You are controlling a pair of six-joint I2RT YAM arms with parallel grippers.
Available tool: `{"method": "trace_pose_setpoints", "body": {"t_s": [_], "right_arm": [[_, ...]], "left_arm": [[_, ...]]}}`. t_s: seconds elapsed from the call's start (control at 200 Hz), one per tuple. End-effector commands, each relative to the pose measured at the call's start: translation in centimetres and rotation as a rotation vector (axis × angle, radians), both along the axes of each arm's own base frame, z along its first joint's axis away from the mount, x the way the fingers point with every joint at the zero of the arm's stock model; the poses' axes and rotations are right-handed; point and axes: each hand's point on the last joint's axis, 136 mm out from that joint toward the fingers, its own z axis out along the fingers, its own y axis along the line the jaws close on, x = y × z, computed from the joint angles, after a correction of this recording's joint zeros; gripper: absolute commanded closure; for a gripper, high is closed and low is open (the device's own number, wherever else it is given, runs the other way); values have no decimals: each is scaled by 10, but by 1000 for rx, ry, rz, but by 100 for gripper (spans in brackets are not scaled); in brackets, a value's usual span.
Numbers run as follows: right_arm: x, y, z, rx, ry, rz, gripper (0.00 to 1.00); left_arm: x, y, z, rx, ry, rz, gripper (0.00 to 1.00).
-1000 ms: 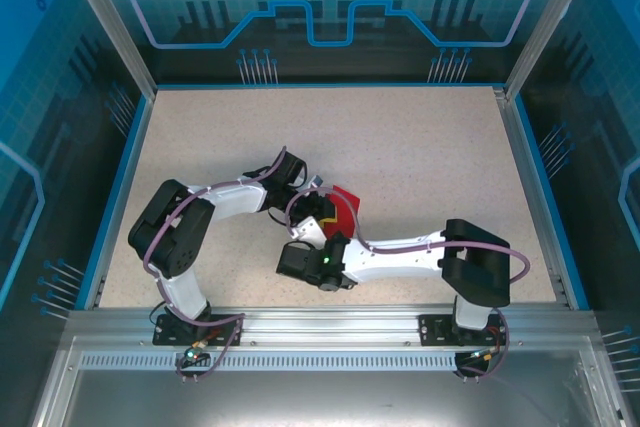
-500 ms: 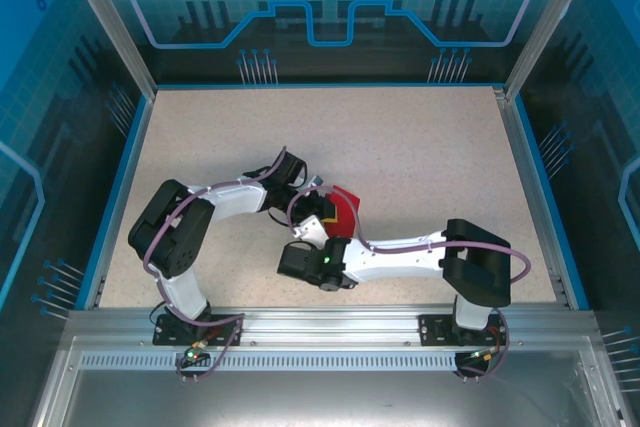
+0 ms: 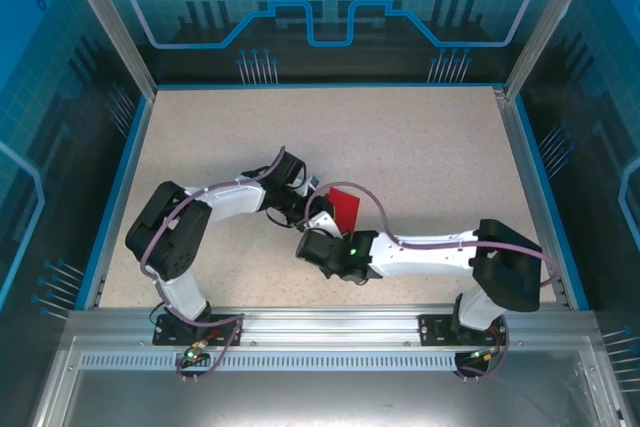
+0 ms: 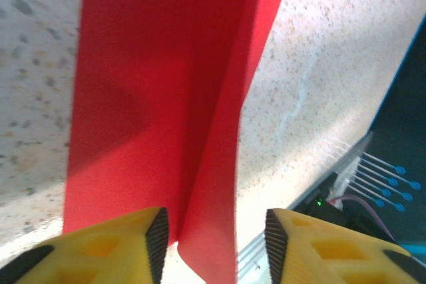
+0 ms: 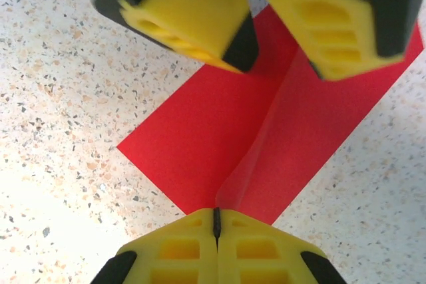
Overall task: Fold a paper plane with a square sheet of paper (pick it up from the middle)
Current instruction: Fold the triangle a second time at the center of the table.
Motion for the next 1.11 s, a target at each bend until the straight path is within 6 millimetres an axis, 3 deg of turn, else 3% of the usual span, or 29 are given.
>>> {"method": "trace_pose_setpoints", "body": {"t_s": [0.0, 0.03, 0.28, 0.49, 0.775, 1.1], "right_arm": [[0, 15, 7, 181, 89, 52, 99], [-2, 9, -2, 192, 120, 54, 99], [8, -5, -9, 410, 277, 63, 97], [17, -16, -11, 481, 327, 48, 96], [33, -28, -15, 550, 394, 31, 95], [44, -28, -28, 486, 435, 63, 94]], "left_arm": [[9, 11, 14, 73, -43, 60, 48], [10, 13, 13, 85, -45, 72, 46], [13, 35, 13, 190, -80, 153, 41], [7, 37, 9, 193, -72, 144, 41], [-1, 31, 11, 123, -82, 122, 51], [-9, 21, 3, 72, -63, 83, 60]]}}
